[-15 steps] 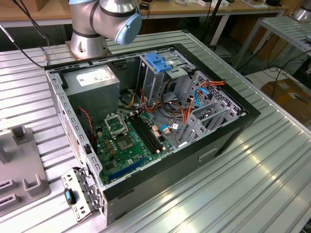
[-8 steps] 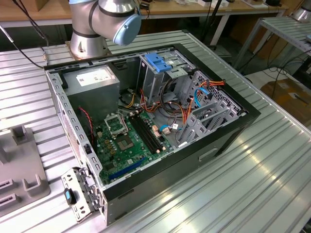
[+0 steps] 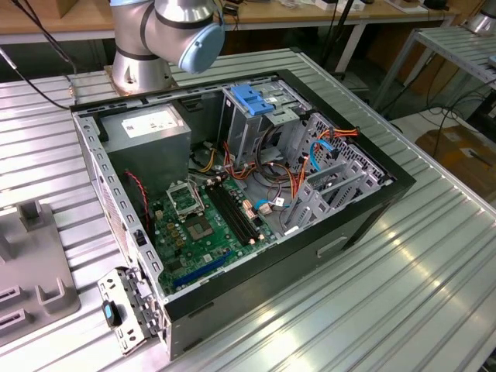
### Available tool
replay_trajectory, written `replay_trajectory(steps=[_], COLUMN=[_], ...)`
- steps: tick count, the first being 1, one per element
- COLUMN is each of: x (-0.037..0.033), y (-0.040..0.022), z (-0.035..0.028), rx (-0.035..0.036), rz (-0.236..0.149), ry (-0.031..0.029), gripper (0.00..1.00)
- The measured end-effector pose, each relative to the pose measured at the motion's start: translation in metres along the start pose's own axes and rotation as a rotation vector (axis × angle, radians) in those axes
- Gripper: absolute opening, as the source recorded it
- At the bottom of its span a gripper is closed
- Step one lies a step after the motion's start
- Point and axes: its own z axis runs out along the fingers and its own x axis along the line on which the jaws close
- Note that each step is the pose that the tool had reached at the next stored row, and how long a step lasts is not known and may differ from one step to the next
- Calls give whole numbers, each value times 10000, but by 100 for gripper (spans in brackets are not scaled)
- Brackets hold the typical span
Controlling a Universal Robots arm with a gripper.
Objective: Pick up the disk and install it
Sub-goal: 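Reach for the disk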
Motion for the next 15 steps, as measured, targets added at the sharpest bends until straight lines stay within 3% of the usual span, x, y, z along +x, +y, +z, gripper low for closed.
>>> replay_trajectory(steps=[7, 15], x=[95, 102], y=[-17, -35], z=[18, 23], rx=[13, 27], rz=[-1, 0], ry=[4, 6], gripper=[11, 11])
